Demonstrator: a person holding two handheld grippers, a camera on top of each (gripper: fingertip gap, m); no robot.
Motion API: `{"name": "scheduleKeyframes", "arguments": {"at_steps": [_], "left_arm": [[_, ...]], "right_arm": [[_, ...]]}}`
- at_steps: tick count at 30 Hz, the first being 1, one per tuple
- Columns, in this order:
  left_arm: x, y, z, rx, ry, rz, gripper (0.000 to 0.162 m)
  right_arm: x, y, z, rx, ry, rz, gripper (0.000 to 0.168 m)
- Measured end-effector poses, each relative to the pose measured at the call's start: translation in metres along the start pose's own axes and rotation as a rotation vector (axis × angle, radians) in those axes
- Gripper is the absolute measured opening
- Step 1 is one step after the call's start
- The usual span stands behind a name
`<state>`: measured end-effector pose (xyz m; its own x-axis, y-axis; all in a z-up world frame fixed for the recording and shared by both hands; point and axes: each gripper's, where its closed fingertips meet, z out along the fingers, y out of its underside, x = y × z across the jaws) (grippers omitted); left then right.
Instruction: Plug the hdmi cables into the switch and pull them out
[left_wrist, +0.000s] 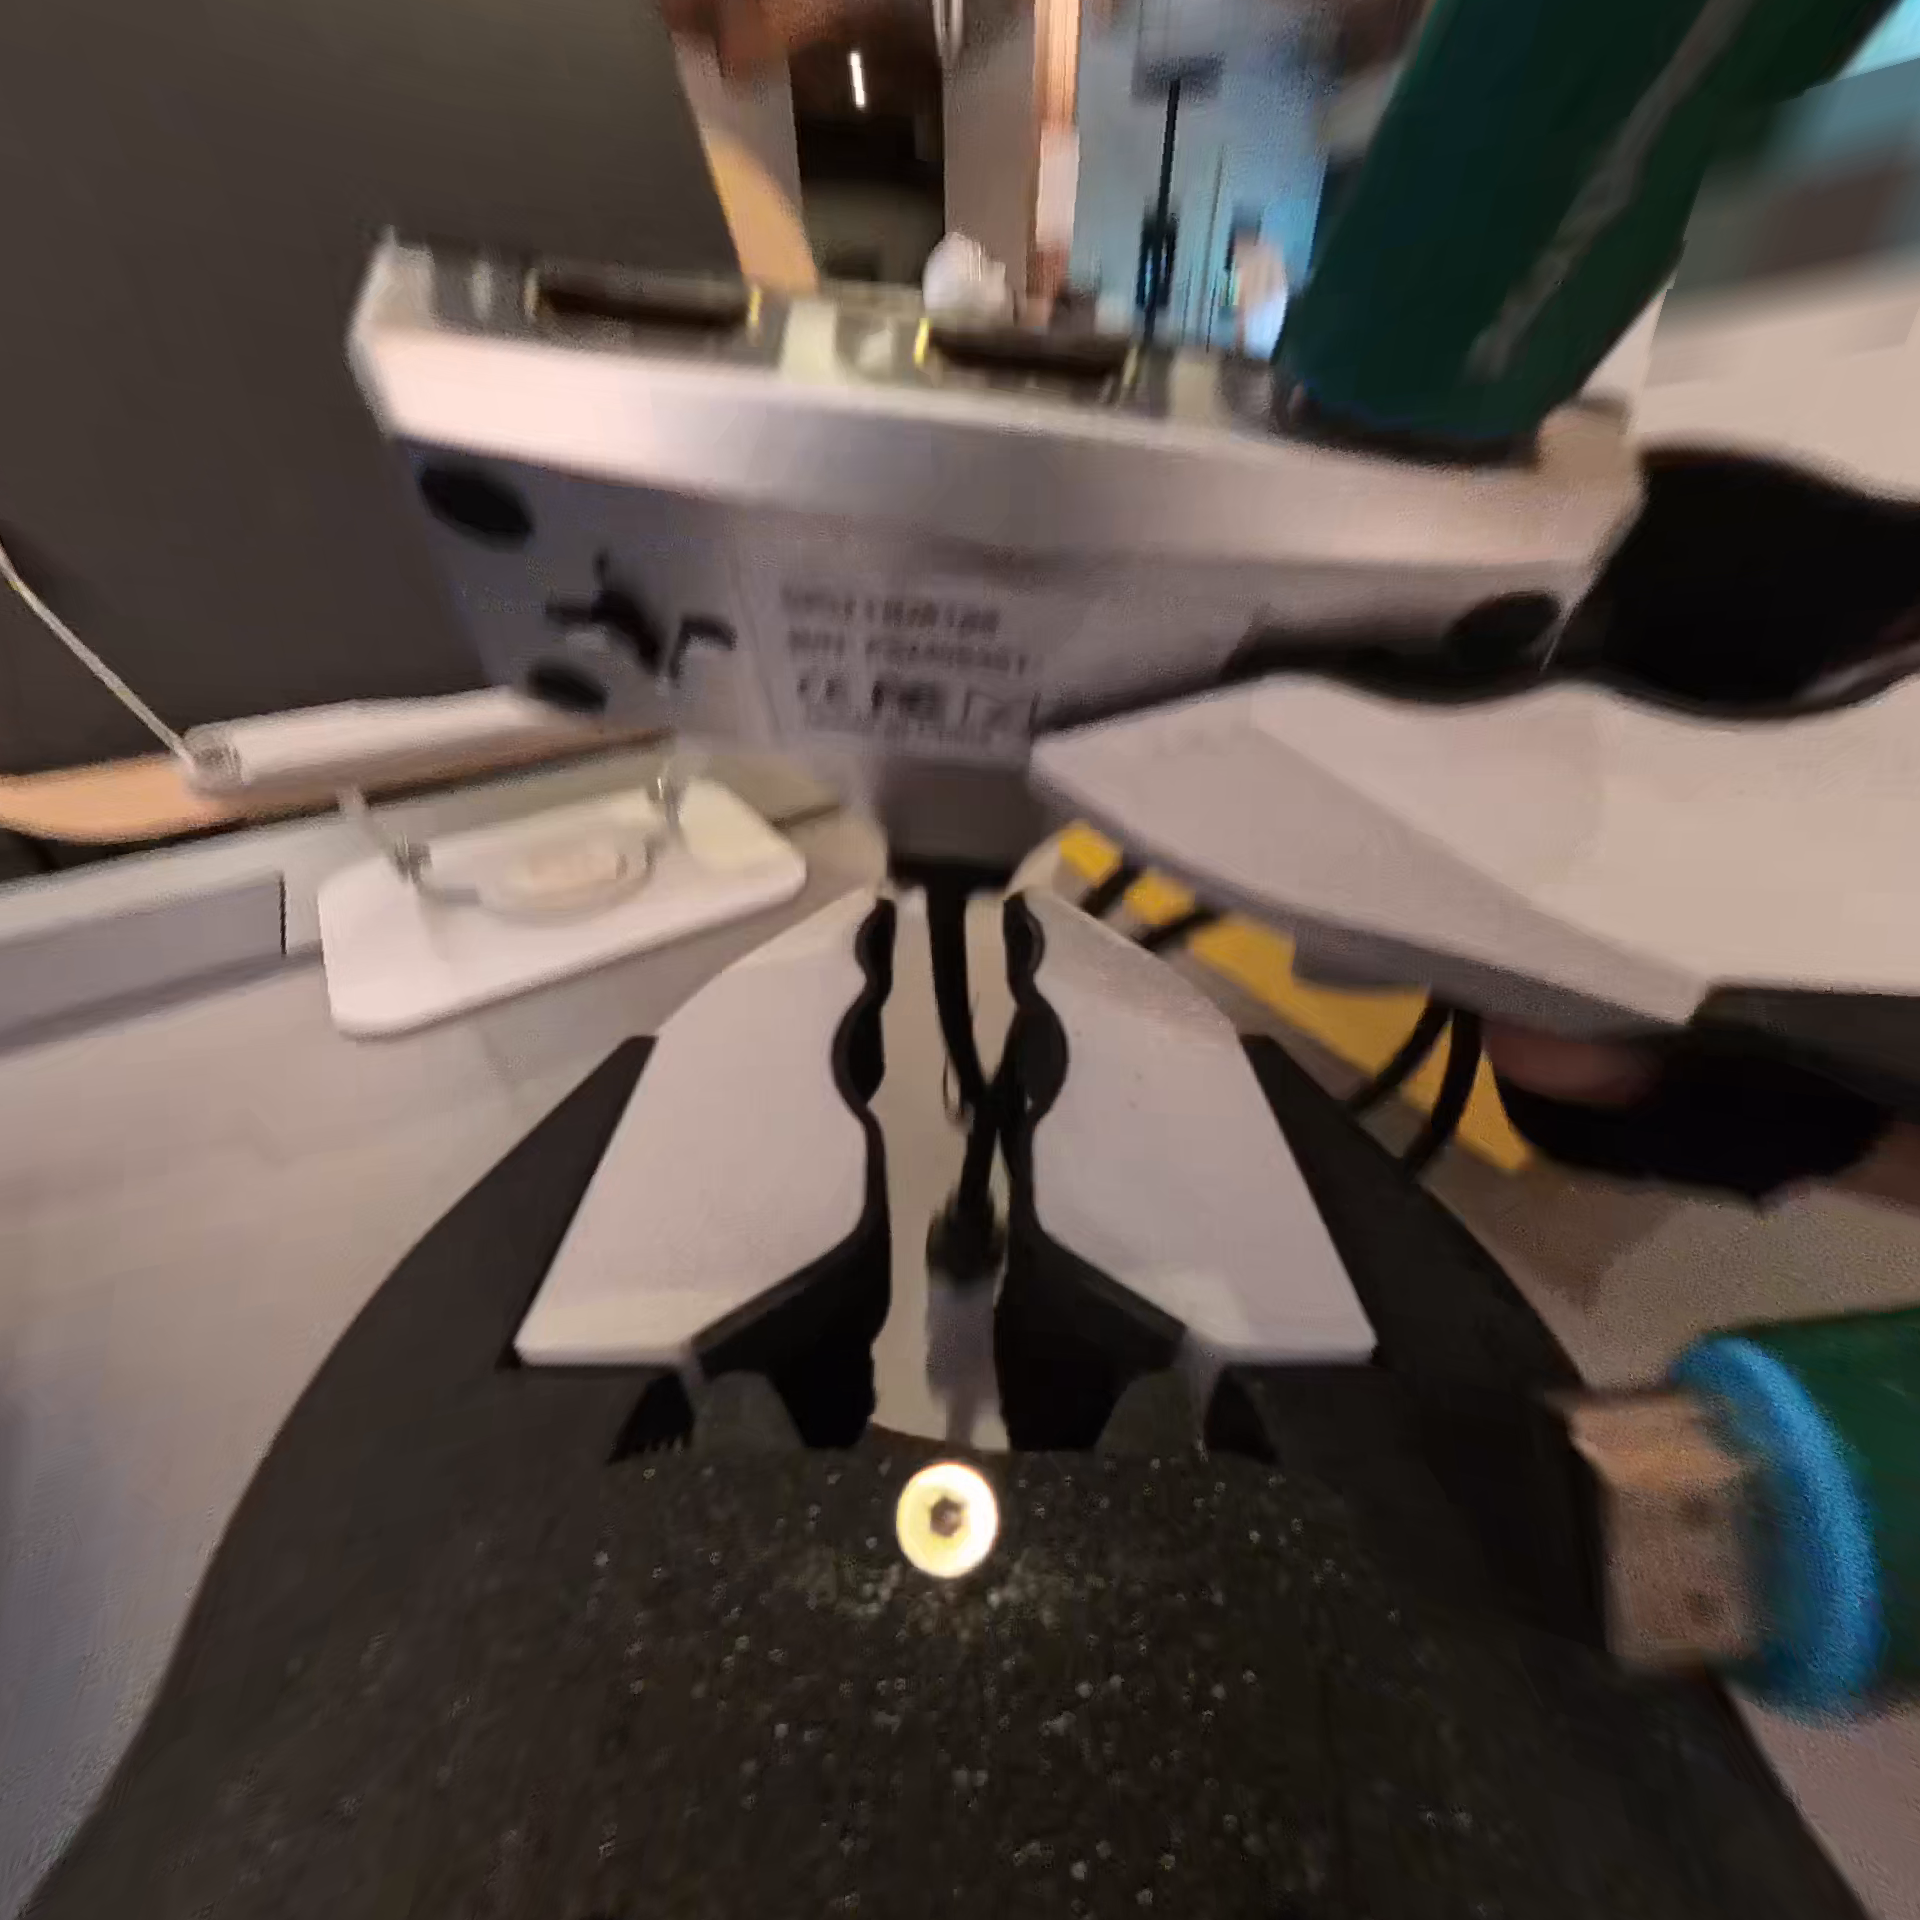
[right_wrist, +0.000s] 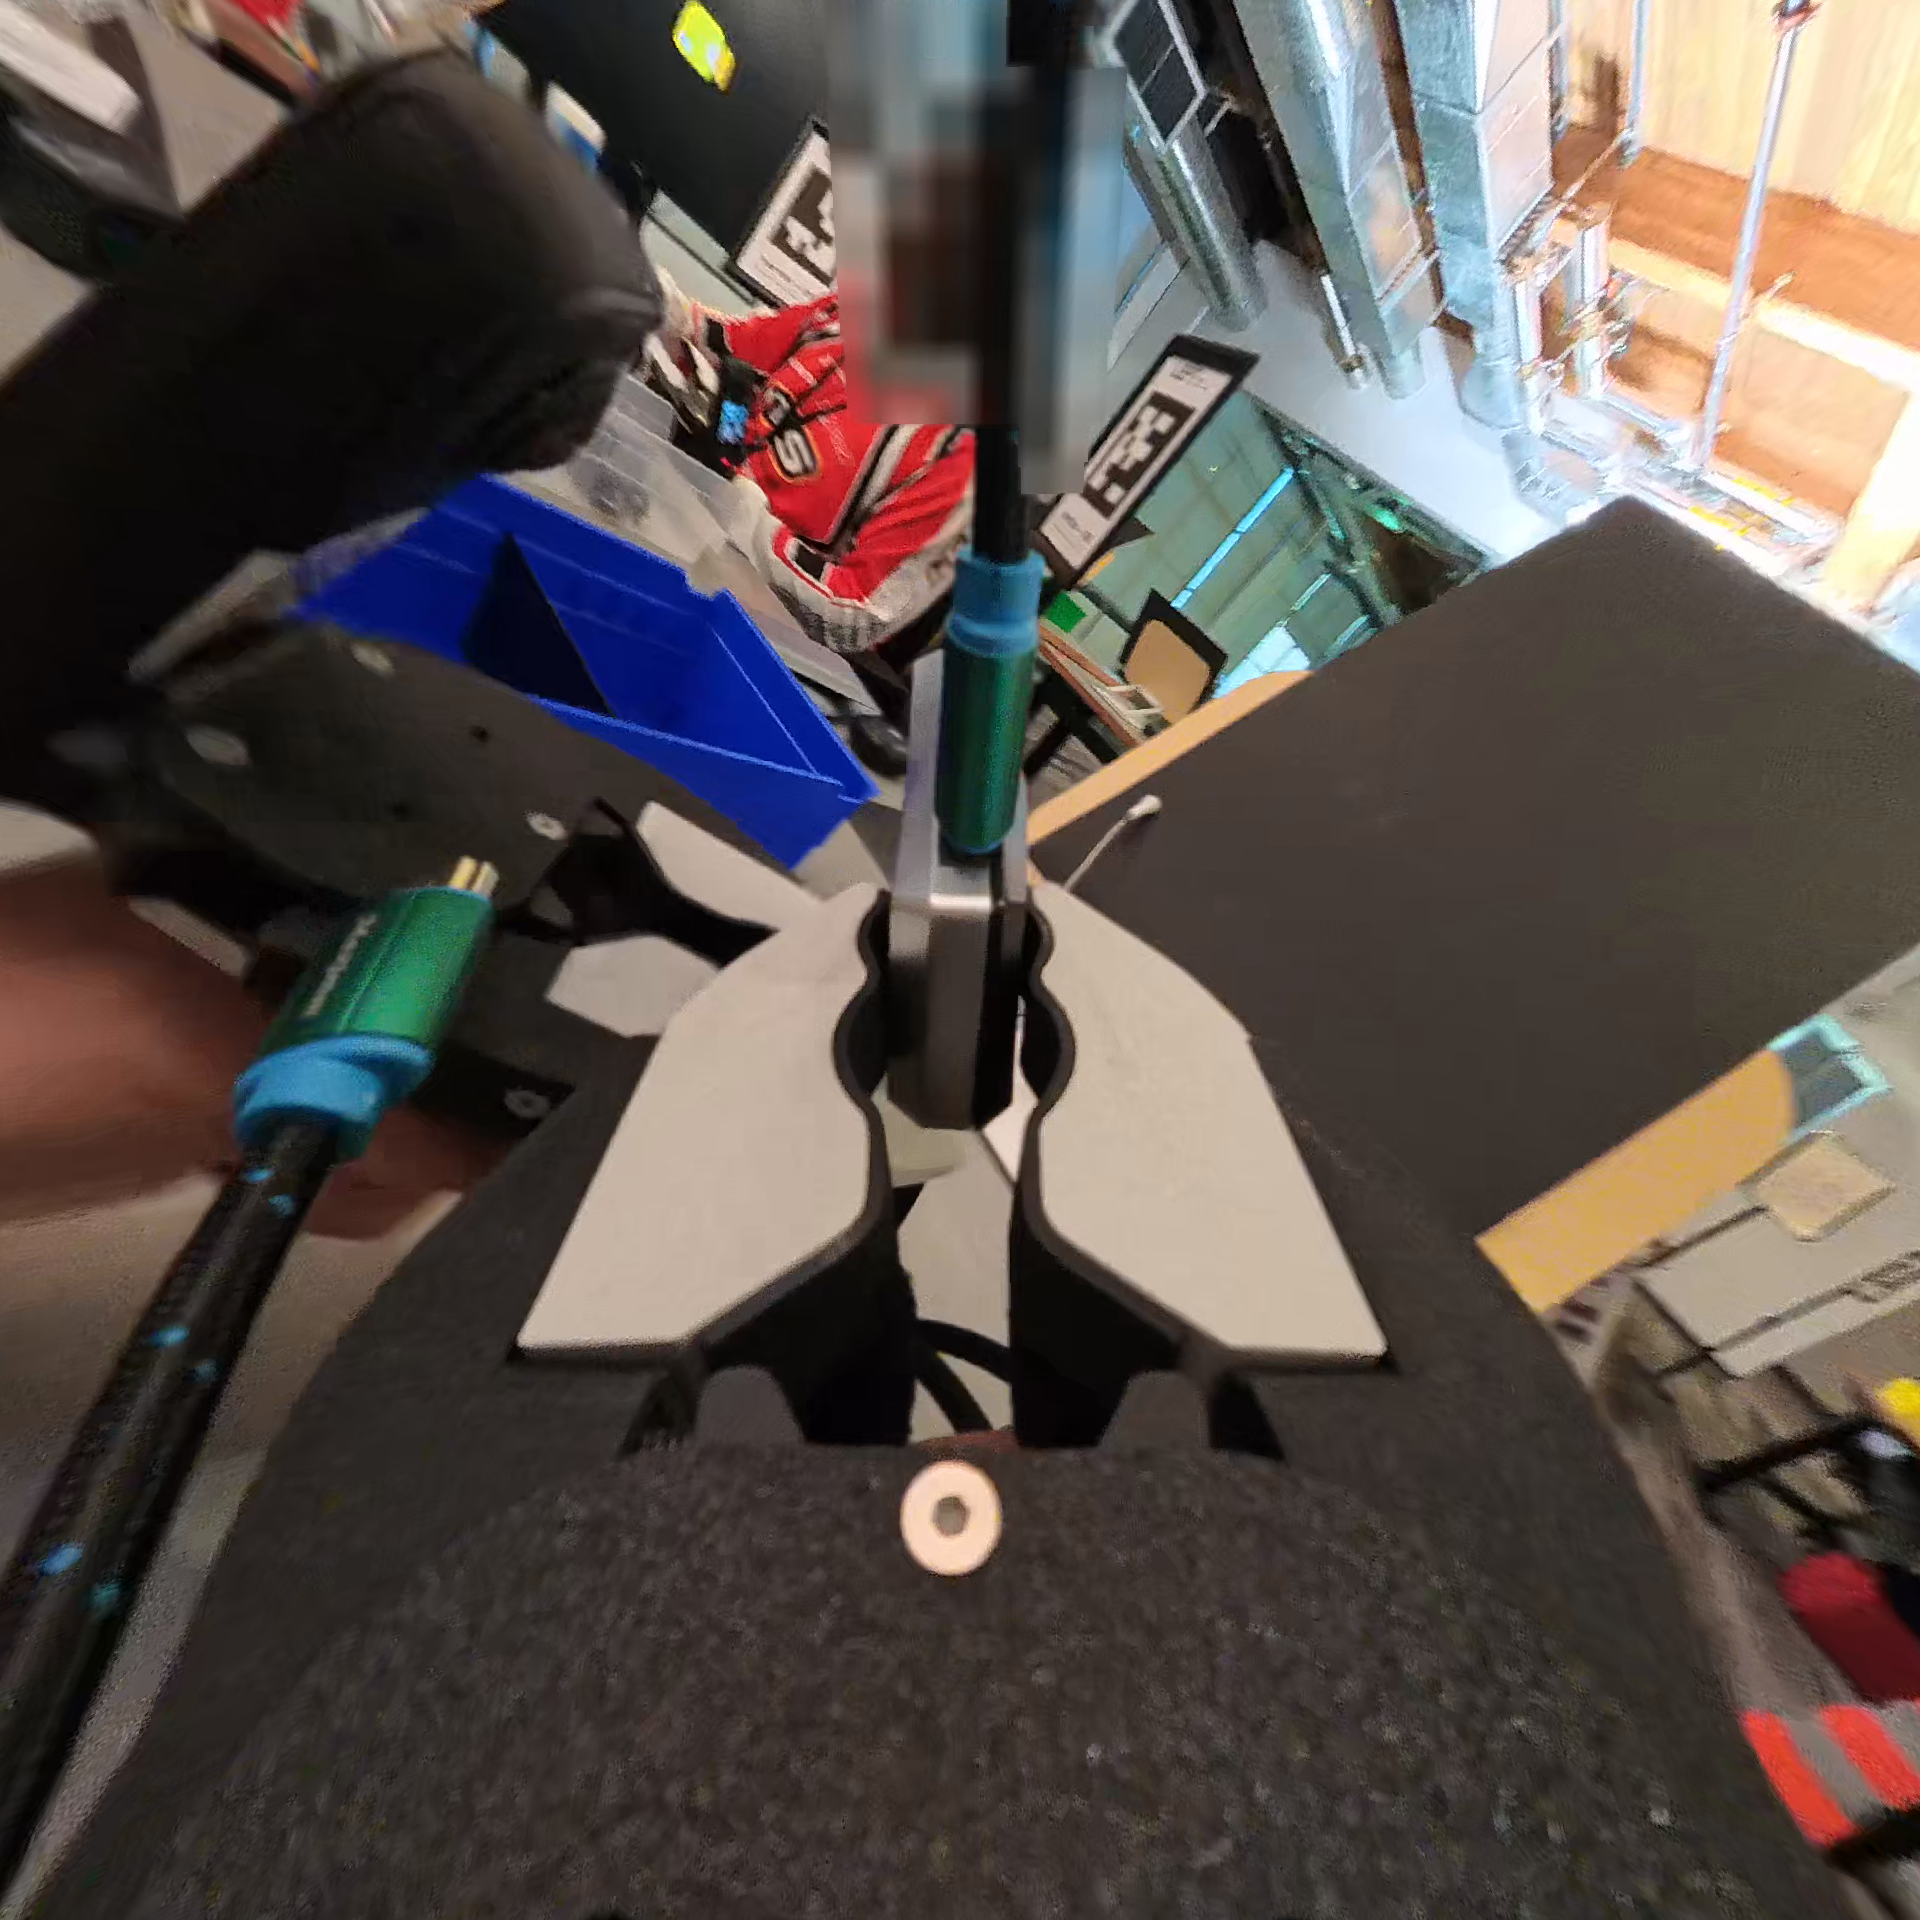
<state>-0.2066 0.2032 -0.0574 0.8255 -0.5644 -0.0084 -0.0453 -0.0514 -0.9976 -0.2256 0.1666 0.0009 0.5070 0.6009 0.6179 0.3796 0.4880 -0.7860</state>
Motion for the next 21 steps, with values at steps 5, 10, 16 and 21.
{"name": "scheduleKeyframes", "arguments": {"at_steps": [5, 10, 16, 21], "left_arm": [[-0.024, 0.043, -0.066, -0.155, 0.018, -0.121, 0.029], [-0.011, 0.034, -0.105, -0.14, 0.081, -0.069, 0.047], [-0.005, 0.045, -0.101, -0.17, 0.01, 0.065, 0.039], [-0.016, 0.062, -0.092, -0.232, -0.071, 0.135, 0.029]], "right_arm": [[-0.005, 0.025, 0.018, -0.044, 0.028, -0.166, 0.021], [-0.048, 0.053, 0.041, -0.045, 0.05, -0.38, 0.02], [-0.09, 0.069, 0.045, -0.036, 0.013, -0.492, 0.02], [-0.097, 0.076, 0.04, -0.052, -0.005, -0.522, 0.02]]}}
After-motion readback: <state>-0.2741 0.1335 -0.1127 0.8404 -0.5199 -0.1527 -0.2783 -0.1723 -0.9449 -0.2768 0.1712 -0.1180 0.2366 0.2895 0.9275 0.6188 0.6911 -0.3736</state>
